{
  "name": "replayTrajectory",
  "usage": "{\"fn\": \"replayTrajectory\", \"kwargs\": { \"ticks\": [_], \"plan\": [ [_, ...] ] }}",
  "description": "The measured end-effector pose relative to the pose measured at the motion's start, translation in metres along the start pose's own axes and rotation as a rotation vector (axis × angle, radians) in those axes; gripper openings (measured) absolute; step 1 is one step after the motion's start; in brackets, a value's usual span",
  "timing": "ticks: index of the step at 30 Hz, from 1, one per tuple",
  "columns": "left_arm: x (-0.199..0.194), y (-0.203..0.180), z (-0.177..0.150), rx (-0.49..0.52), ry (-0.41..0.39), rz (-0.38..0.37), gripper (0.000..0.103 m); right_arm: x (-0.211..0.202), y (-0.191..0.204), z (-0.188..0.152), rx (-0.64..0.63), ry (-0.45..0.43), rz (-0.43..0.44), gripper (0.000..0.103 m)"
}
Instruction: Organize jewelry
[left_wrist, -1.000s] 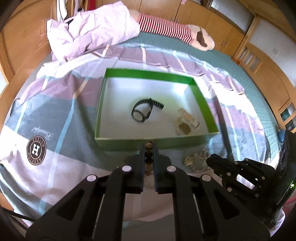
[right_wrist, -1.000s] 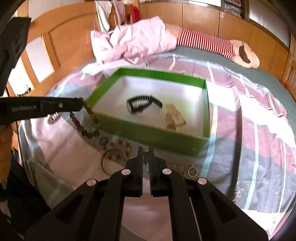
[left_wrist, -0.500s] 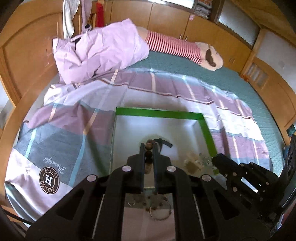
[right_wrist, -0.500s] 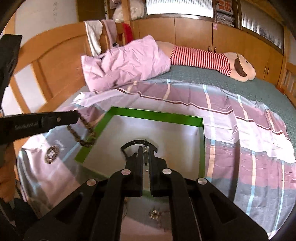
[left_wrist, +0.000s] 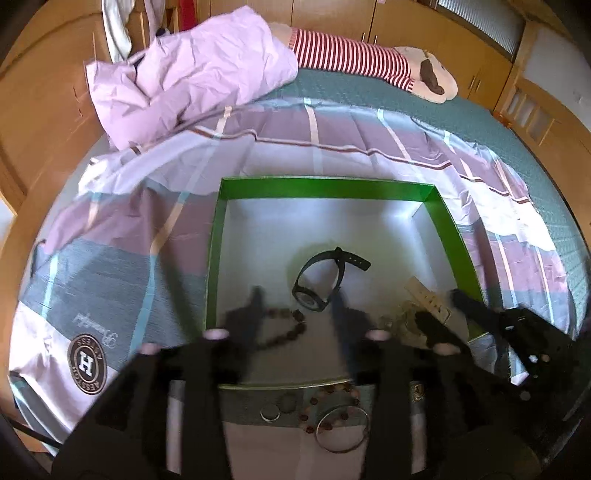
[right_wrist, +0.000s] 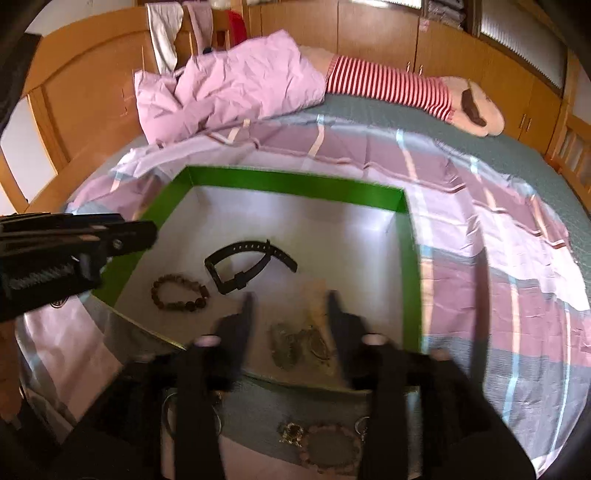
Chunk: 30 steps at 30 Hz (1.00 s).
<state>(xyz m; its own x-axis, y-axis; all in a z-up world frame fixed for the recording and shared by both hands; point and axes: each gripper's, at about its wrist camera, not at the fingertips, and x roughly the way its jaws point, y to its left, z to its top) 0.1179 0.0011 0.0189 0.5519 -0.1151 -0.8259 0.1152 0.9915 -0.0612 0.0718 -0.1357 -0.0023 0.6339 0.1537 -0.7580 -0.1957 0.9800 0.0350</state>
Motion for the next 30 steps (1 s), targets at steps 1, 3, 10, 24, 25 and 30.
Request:
{"fn": "replayTrajectory", "kwargs": {
  "ticks": [1, 3, 10, 24, 25, 30],
  "plan": [
    [-0.003, -0.002, -0.002, 0.008, -0.009, 0.005, 0.046, -0.006, -0.001, -0.002, -0.001, -0.012, 0.001, 0.053],
    [-0.008, -0.007, -0.008, 0.03, -0.003, -0.001, 0.051, -0.017, -0.003, -0.007, -0.004, -0.02, 0.002, 0.058],
    [-0.018, -0.025, -0.048, 0.084, 0.059, -0.054, 0.069, -0.046, -0.015, -0.046, 0.008, 0.027, 0.004, 0.065],
    [-0.004, -0.035, -0.084, 0.138, 0.142, -0.009, 0.079, 0.005, -0.022, -0.094, 0.054, 0.322, -0.075, 0.065],
    [-0.003, -0.034, -0.084, 0.135, 0.147, -0.012, 0.08, 0.007, -0.022, -0.096, 0.052, 0.33, -0.075, 0.065],
    [-0.001, -0.033, -0.086, 0.13, 0.163, -0.01, 0.081, 0.016, -0.018, -0.1, 0.041, 0.361, -0.08, 0.065]
  ]
}}
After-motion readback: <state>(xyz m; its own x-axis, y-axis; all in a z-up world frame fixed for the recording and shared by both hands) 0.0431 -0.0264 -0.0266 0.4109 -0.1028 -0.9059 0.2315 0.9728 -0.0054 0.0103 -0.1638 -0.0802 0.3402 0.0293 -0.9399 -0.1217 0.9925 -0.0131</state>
